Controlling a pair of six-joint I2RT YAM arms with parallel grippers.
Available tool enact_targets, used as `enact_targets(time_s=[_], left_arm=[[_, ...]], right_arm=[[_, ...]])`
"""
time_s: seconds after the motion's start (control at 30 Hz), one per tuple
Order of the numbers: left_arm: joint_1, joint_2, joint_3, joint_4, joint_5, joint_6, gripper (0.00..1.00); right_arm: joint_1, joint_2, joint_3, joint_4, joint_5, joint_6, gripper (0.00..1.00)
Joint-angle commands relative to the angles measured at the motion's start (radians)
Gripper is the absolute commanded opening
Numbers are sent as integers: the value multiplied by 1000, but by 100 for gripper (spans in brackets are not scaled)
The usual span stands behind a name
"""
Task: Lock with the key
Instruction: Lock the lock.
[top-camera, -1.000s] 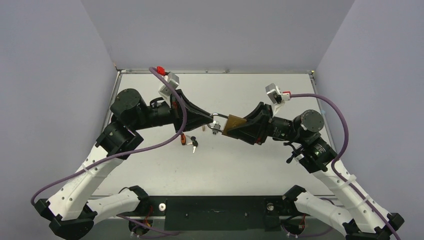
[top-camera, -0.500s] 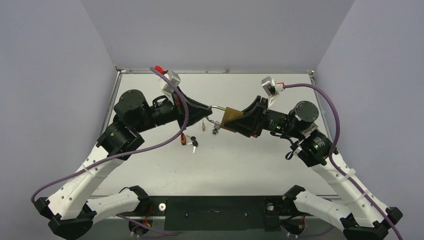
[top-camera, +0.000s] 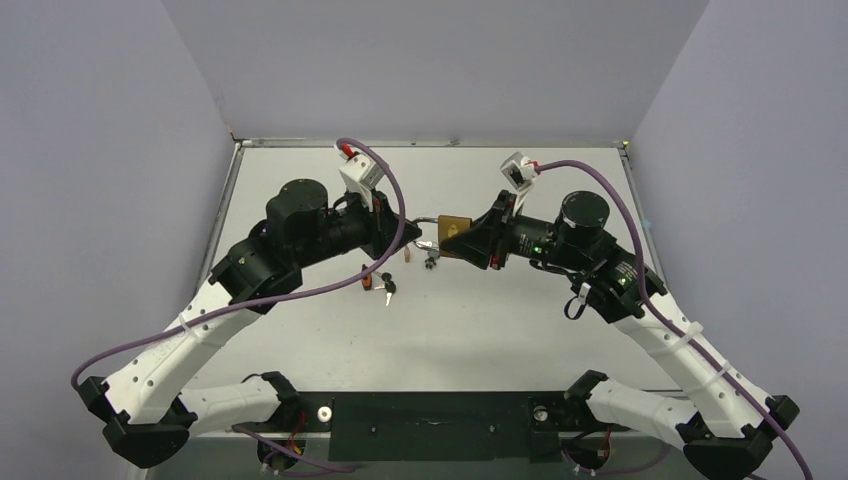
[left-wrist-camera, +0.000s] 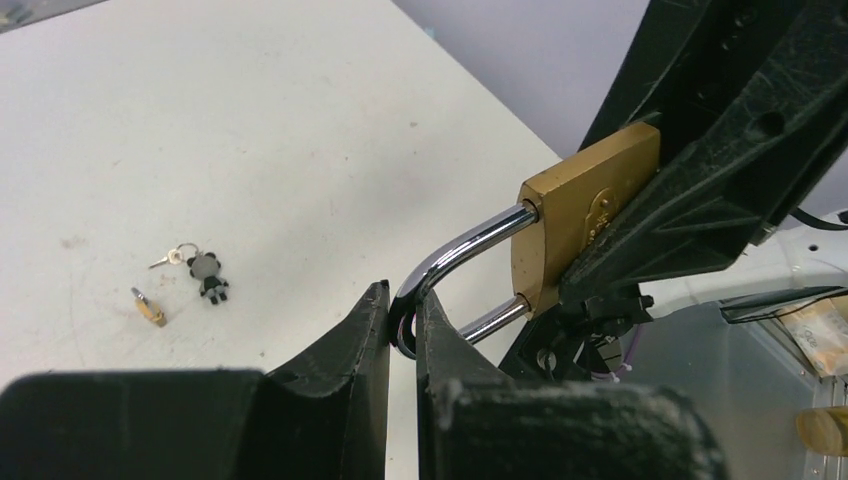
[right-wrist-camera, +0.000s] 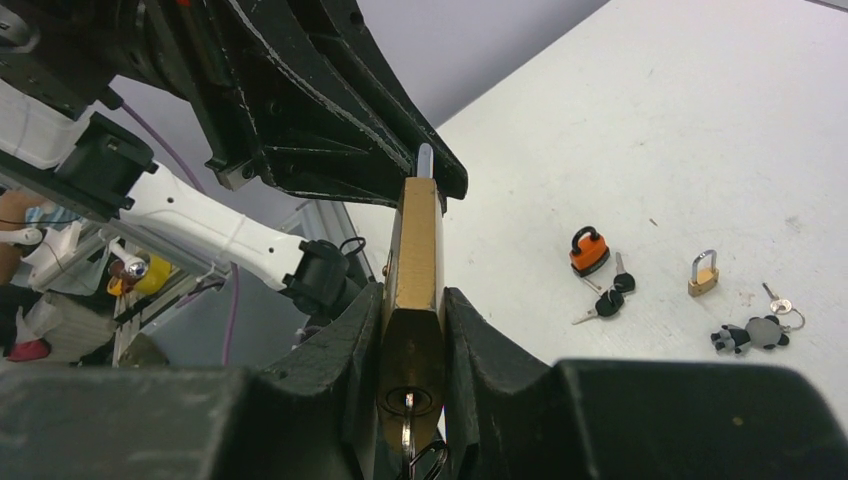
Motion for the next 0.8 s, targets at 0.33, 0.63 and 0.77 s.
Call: enact_targets(time_s=[0.33,0.63,0.77], left_arm=[[-136,70,139,222,244,-183,0],[-161,87,180,238,208,-181,0],[-161,99,221,230,209,-166,0]], right_arm=[[77,89,-2,176,93,-59,0],[91,118,-26,188,102,-55,0],[98,128,-40,183,119,-57,0]])
